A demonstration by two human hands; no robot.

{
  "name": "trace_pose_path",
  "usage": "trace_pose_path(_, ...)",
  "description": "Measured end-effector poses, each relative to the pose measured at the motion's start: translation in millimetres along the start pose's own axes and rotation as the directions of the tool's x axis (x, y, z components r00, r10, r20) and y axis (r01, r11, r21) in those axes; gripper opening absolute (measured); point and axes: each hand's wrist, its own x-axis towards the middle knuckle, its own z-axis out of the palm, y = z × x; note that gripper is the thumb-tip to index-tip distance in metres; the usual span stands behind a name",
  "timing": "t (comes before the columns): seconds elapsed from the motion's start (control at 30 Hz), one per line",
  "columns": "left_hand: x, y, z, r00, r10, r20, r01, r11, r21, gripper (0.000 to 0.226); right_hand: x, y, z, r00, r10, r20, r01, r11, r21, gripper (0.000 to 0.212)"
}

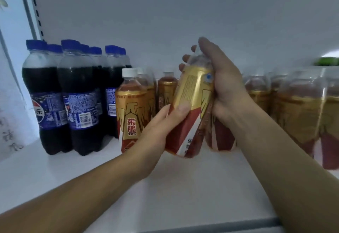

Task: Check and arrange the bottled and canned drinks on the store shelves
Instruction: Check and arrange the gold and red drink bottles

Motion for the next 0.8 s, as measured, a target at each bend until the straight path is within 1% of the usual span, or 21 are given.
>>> trace_pose_path(0.03, -0.4, 1.0, 3.7, 1.0, -0.004, -0.006, 0.004, 1.0, 0.005, 0.051, -0.5, 1.1, -0.4, 1.0, 0.003, -0.003, -0.003, 1.0, 0.006, 0.025)
trace_pose_path(0.07, 0.1, 0.0, 2.7, 1.0, 0.001, -0.014, -0.002, 0.999, -0.036, 0.042, -1.4, 1.9, -0.9, 0.999, 0.026, 0.032, -0.027, 0.999, 0.036, 0.028)
trace_pose_path(0.1, -0.7, 1.1, 3.0, 1.0, -0.013, -0.001, 0.013, 0.991, -0.131, 0.037, -1.7, 2.8, -1.5, 0.993, 0.065, 0.097, -0.073, 0.994, 0.086, 0.032)
trace_pose_path(0.13, -1.1, 1.9, 1.9, 0.999, -0.04, 0.035, 0.048, 0.964, -0.261, 0.041, -2.9, 3.4, -0.8, 0.979, 0.113, 0.168, -0.136, 0.982, 0.135, 0.038)
trace_pose_path(0.17, -2.8, 5.2, 0.7, 0.992, -0.081, 0.096, 0.112, 0.915, -0.387, 0.049, -3.9, 4.3, -0.1, 0.961, 0.161, 0.226, -0.201, 0.966, 0.165, 0.048)
trace_pose_path(0.2, -5.2, 8.4, -1.4, 0.981, -0.111, 0.16, 0.175, 0.864, -0.472, 0.06, -4.8, 6.1, 0.2, 0.943, 0.204, 0.263, -0.257, 0.949, 0.183, 0.058)
trace_pose_path(0.23, -7.0, 10.6, -2.8, 0.967, -0.134, 0.218, 0.229, 0.834, -0.502, 0.067, -5.4, 8.0, 0.6, 0.93, 0.233, 0.284, -0.296, 0.933, 0.203, 0.064)
trace_pose_path(0.27, -8.2, 10.5, -4.0, 0.96, -0.144, 0.241, 0.247, 0.838, -0.486, 0.071, -6.3, 8.7, 1.5, 0.928, 0.232, 0.291, -0.302, 0.927, 0.222, 0.062)
trace_pose_path(0.3, -8.9, 10.4, -3.3, 0.961, -0.15, 0.233, 0.243, 0.86, -0.448, 0.073, -5.7, 9.2, 1.6, 0.937, 0.21, 0.279, -0.278, 0.932, 0.231, 0.056)
trace_pose_path(0.33, -8.1, 8.5, -3.0, 0.972, -0.145, 0.186, 0.211, 0.891, -0.403, 0.073, -5.3, 8.6, 1.9, 0.952, 0.183, 0.246, -0.24, 0.945, 0.222, 0.049)
trace_pose_path(0.4, -7.6, 8.3, 1.1, 0.992, -0.095, 0.079, 0.115, 0.942, -0.315, 0.065, -5.1, 5.8, 1.9, 0.981, 0.126, 0.145, -0.149, 0.975, 0.164, 0.036)
trace_pose_path(0.47, -8.4, 10.6, 6.8, 1.0, -0.009, 0.02, 0.014, 0.973, -0.229, 0.053, -4.6, 4.6, 1.5, 0.996, 0.081, 0.047, -0.085, 0.99, 0.114, 0.028)
trace_pose_path(0.53, -8.2, 11.0, 8.5, 1.0, 0.009, -0.012, -0.011, 0.982, -0.188, 0.047, -4.4, 6.0, 1.3, 0.997, 0.079, 0.015, -0.08, 0.988, 0.134, 0.027)
trace_pose_path(0.6, -7.0, 10.3, 4.2, 0.998, -0.047, -0.032, 0.037, 0.967, -0.251, 0.049, -3.8, 7.5, -0.2, 0.987, 0.12, 0.104, -0.137, 0.975, 0.175, 0.035)
trace_pose_path(0.63, -7.3, 11.2, 1.3, 0.995, -0.099, -0.005, 0.092, 0.941, -0.324, 0.054, -3.2, 8.3, -0.9, 0.974, 0.149, 0.172, -0.181, 0.965, 0.188, 0.04)
trace_pose_path(0.67, -8.6, 13.3, -1.0, 0.987, -0.154, 0.05, 0.161, 0.901, -0.403, 0.06, -3.1, 9.3, -1.2, 0.959, 0.176, 0.22, -0.219, 0.958, 0.186, 0.045)
trace_pose_path(0.7, -10.9, 16.0, -1.8, 0.975, -0.19, 0.116, 0.222, 0.863, -0.453, 0.066, -2.7, 10.7, -2.2, 0.953, 0.199, 0.229, -0.241, 0.955, 0.174, 0.048)
trace_pose_path(0.73, -11.9, 16.6, -2.0, 0.966, -0.205, 0.161, 0.257, 0.85, -0.459, 0.069, -2.1, 11.8, -3.1, 0.953, 0.215, 0.213, -0.253, 0.953, 0.167, 0.048)
trace_pose_path(0.77, -11.8, 15.4, -1.1, 0.964, -0.206, 0.17, 0.261, 0.862, -0.434, 0.069, -2.1, 11.9, -3.0, 0.956, 0.224, 0.19, -0.257, 0.951, 0.17, 0.046)
trace_pose_path(0.8, -11.6, 13.6, 0.8, 0.971, -0.193, 0.142, 0.234, 0.889, -0.393, 0.067, -2.1, 11.9, -2.7, 0.962, 0.221, 0.162, -0.247, 0.954, 0.171, 0.042)
